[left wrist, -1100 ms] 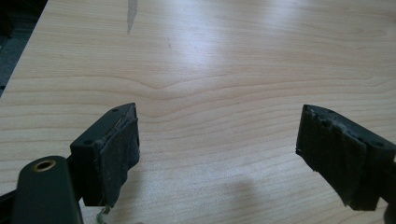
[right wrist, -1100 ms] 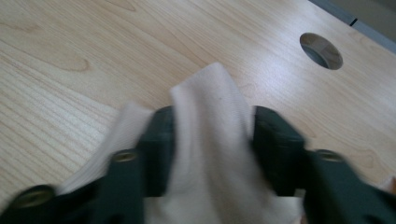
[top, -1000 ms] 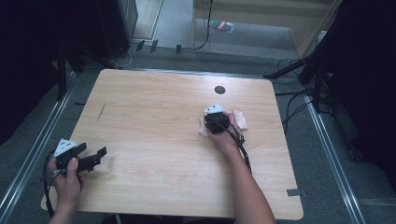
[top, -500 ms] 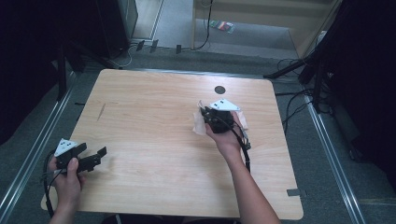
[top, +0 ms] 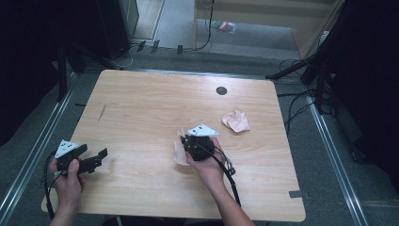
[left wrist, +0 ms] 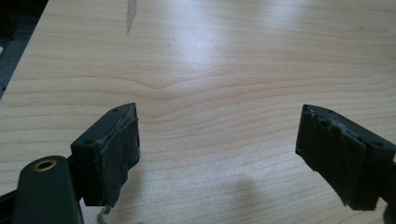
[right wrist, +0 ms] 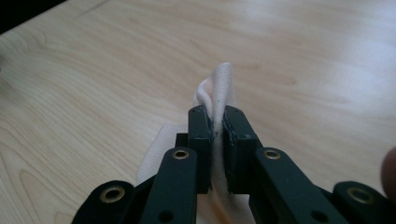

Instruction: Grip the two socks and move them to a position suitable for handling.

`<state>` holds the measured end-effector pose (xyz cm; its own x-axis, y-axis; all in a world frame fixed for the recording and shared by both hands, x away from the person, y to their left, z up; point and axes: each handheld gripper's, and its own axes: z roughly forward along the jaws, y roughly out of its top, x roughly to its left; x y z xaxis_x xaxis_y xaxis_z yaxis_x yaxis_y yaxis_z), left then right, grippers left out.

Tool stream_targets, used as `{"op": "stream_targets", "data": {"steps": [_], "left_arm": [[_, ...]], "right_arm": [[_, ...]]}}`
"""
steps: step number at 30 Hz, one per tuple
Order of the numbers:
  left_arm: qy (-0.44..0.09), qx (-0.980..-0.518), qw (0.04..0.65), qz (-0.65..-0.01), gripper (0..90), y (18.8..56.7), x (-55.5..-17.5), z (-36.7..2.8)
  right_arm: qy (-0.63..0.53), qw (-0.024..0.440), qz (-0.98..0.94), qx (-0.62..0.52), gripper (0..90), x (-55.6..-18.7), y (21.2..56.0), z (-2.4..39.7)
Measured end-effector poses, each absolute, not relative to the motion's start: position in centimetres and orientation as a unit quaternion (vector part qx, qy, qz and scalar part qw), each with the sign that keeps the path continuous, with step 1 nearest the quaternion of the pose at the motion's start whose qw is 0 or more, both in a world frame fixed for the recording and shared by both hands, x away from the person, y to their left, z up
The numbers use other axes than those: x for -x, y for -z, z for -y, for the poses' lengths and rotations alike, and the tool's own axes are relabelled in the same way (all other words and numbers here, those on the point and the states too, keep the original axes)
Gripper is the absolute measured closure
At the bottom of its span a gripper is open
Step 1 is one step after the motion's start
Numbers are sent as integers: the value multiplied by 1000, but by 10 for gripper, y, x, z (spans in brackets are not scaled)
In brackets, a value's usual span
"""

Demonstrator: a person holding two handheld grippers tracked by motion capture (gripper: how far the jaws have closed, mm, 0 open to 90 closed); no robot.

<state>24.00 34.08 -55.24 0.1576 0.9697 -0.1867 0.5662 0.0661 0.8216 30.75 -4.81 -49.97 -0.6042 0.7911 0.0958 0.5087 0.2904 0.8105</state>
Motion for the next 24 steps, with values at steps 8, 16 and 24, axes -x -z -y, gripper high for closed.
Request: {"op": "stream_targets", "data": {"steps": [8,16,24], "left_arm": [[-243,-637,415,-602,141,553,-240,-341],[-243,-638,414,-602,141,553,-240,-341],[-244,-641,410,-601,141,552,-241,-340]], "right_arm": [[-416,135,-804,-403,711,-314,528,35],[-427,142,-795,-406,452,-300,511,36],[-423,101,-799,-416,517,-263,514,26]]}}
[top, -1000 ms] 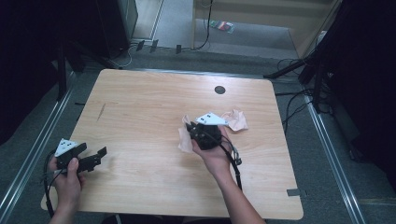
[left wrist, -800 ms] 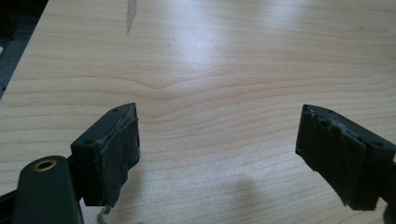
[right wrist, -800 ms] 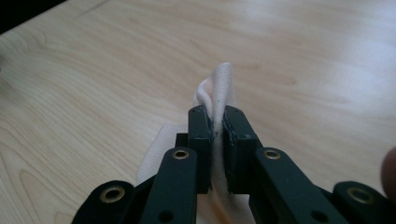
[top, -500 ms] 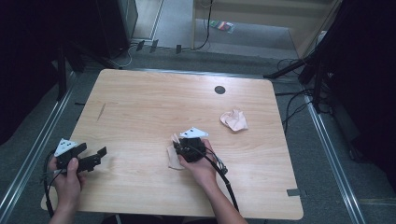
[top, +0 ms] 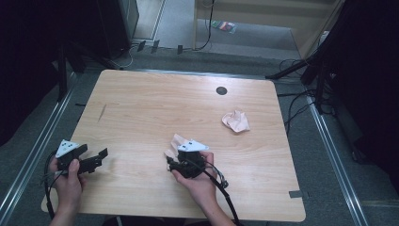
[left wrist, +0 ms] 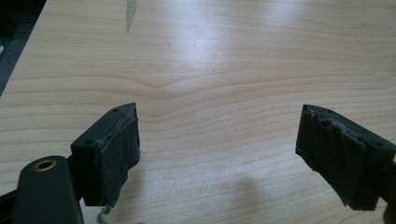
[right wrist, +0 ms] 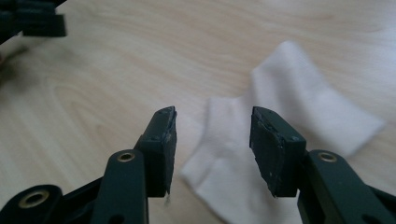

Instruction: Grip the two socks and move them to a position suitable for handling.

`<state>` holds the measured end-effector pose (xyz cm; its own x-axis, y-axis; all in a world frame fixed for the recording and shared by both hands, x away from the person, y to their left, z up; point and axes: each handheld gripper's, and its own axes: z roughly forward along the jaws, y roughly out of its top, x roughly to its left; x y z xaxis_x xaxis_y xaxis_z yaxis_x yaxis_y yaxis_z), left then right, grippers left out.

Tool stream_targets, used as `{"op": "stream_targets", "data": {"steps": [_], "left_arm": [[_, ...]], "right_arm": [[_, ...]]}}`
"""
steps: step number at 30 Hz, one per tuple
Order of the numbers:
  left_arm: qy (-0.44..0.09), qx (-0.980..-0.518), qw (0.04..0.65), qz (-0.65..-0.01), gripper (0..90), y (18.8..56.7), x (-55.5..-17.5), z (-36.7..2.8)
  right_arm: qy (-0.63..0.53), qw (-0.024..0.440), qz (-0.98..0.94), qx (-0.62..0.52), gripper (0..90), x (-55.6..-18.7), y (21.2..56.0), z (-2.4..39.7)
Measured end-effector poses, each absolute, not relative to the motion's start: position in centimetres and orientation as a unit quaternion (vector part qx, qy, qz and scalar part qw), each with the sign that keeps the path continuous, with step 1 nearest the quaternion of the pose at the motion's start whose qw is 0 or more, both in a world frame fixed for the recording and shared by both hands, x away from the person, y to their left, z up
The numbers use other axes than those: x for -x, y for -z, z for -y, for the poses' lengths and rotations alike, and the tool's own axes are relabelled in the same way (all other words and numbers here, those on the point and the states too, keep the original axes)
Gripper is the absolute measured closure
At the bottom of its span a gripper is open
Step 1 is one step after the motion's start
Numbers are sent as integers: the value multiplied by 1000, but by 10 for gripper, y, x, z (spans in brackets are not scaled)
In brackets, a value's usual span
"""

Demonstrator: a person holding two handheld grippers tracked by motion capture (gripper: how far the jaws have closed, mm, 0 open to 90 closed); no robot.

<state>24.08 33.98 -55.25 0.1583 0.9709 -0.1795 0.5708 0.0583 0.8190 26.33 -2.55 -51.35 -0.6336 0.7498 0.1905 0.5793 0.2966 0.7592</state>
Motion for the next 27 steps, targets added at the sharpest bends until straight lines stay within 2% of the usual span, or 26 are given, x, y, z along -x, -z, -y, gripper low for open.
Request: {"op": "stream_targets", "data": {"steps": [2,5,9,11,14,17,18,22,27], "left_arm": [[-245,-642,410,-600,141,552,-241,-340],[-245,-641,411,-601,141,552,-240,-340],[-243,-640,412,-601,141,552,-241,-340],[-241,-641,412,-600,141,553,-241,-340],[-243,-641,412,-600,141,552,-240,-340],[-249,-638,416,-599,141,552,-239,-340],[-249,-638,415,-598,141,552,-239,-340],[-255,-640,411,-596,141,552,-239,-338],[-247,-636,426,-594,141,549,-240,-331]], "right_arm": [[-419,97,-805,-408,521,-259,519,18],[-399,117,-814,-405,514,-259,530,8],[-382,135,-817,-410,461,-262,542,3],[-374,146,-818,-411,470,-261,547,1],[-370,174,-817,-406,571,-258,549,0],[-374,191,-815,-400,797,-255,551,3],[-376,189,-814,-401,830,-255,551,4],[-401,146,-802,-419,851,-259,544,16],[-450,121,-775,-426,851,-261,515,34]]}}
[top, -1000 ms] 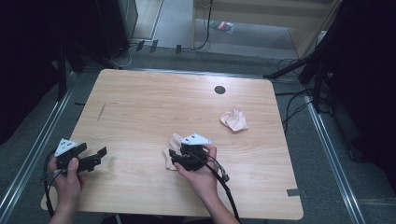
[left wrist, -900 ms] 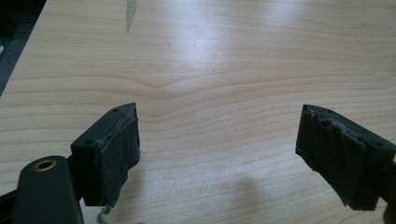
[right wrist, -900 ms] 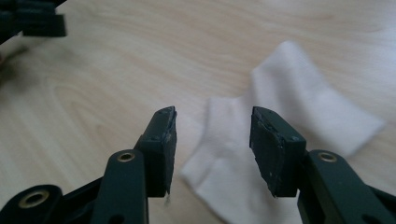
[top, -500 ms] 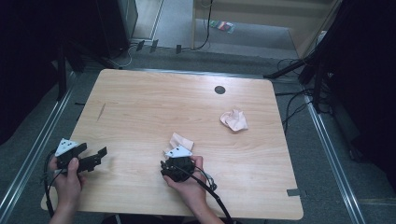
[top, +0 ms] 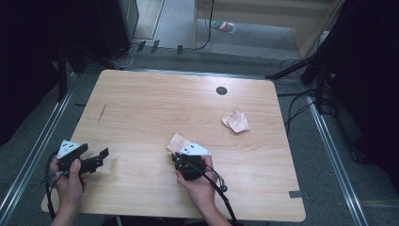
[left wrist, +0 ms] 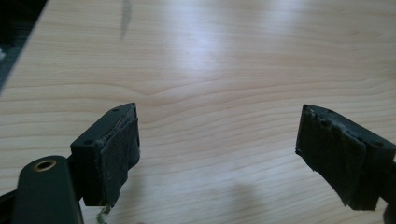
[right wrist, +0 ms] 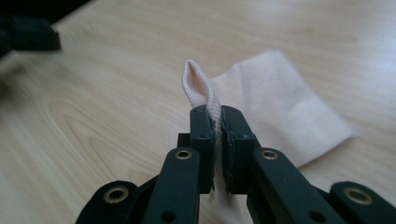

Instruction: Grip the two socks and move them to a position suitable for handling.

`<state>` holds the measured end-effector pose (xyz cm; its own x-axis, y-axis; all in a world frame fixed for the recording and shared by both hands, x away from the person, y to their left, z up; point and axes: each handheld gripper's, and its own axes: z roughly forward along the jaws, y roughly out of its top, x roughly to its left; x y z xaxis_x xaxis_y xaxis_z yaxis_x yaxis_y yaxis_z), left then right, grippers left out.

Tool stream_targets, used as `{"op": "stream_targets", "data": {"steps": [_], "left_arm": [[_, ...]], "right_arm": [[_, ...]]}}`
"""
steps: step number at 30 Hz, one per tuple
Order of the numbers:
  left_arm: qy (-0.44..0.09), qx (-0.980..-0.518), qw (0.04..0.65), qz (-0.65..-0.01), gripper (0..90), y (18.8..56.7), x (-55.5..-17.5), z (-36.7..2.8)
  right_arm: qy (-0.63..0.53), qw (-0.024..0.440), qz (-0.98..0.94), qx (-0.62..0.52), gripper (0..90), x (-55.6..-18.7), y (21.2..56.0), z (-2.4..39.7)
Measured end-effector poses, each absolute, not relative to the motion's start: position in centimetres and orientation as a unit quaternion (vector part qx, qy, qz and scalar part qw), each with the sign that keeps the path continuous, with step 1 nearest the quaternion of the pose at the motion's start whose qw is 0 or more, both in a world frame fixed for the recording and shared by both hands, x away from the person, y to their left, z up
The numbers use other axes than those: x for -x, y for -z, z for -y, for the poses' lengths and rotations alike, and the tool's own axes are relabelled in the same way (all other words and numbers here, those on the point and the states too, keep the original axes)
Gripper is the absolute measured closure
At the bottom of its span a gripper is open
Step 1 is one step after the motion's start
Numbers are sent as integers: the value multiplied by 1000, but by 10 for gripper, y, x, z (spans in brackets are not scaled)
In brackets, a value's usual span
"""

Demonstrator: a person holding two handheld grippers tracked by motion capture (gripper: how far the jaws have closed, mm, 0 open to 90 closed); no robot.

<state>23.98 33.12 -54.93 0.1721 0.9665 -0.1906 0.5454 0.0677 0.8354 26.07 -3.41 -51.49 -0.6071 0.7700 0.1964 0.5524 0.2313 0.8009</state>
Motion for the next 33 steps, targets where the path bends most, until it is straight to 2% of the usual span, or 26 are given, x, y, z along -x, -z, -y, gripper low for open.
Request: {"op": "stream_targets", "data": {"steps": [8,15,22,26,30,33], "left_arm": [[-212,-672,446,-552,141,541,-246,-278],[-158,-709,450,-519,142,538,-265,-215],[-154,-734,437,-496,188,541,-289,-152],[-153,-738,428,-498,296,541,-298,-128],[-123,-730,450,-500,377,540,-306,-116],[-113,-732,453,-496,480,541,-311,-109]], "right_arm": [[-509,98,-719,-462,848,-272,480,75],[-521,67,-693,-494,847,-285,482,99],[-519,54,-691,-500,846,-291,491,105],[-519,52,-691,-500,846,-293,492,108],[-519,53,-691,-500,845,-294,492,111],[-516,55,-691,-503,845,-294,493,112]]}}
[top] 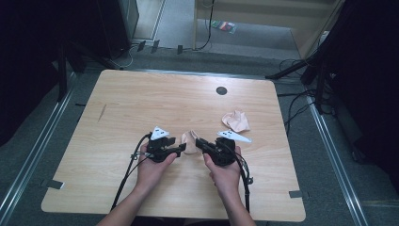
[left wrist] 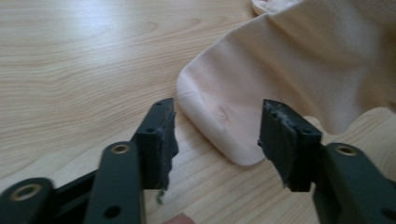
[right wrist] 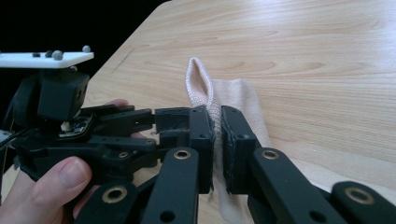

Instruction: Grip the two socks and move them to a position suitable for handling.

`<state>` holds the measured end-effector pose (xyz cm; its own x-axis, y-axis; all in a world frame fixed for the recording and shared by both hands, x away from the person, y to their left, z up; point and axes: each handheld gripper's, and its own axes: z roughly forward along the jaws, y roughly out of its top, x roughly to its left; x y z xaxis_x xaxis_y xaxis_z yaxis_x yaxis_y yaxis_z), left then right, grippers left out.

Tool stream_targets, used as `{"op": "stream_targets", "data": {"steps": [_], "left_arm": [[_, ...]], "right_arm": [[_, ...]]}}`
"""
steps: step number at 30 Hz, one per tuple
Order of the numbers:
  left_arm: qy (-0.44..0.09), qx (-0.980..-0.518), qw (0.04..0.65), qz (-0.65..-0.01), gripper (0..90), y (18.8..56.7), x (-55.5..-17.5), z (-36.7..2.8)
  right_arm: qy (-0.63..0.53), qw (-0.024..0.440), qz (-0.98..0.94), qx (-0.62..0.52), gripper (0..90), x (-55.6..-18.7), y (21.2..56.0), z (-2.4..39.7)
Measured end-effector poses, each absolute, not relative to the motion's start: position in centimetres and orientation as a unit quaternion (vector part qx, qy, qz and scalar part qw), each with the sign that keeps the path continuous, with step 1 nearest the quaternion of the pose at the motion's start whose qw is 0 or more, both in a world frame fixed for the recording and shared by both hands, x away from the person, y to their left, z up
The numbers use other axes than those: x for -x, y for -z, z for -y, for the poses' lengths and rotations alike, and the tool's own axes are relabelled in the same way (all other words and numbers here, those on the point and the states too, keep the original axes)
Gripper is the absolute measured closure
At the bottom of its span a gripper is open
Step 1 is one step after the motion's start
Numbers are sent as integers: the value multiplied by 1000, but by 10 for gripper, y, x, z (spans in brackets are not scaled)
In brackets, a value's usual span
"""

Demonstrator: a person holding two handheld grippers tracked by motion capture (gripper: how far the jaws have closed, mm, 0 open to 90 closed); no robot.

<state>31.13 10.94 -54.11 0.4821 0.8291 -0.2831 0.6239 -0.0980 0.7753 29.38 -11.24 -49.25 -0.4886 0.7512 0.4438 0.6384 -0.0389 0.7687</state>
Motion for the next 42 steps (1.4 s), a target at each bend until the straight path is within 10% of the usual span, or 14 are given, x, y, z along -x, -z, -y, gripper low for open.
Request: {"op": "stream_targets", "data": {"steps": [9,35,42], "left_arm": [[-100,-771,418,-470,900,542,-322,-115],[-90,-742,463,-477,900,540,-239,-214],[-86,-754,471,-449,636,533,-256,-182]], "right_arm": [[-518,65,-691,-501,844,-293,490,118],[-458,66,-707,-535,830,-260,526,148],[-421,159,-690,-566,681,-265,524,162]]}}
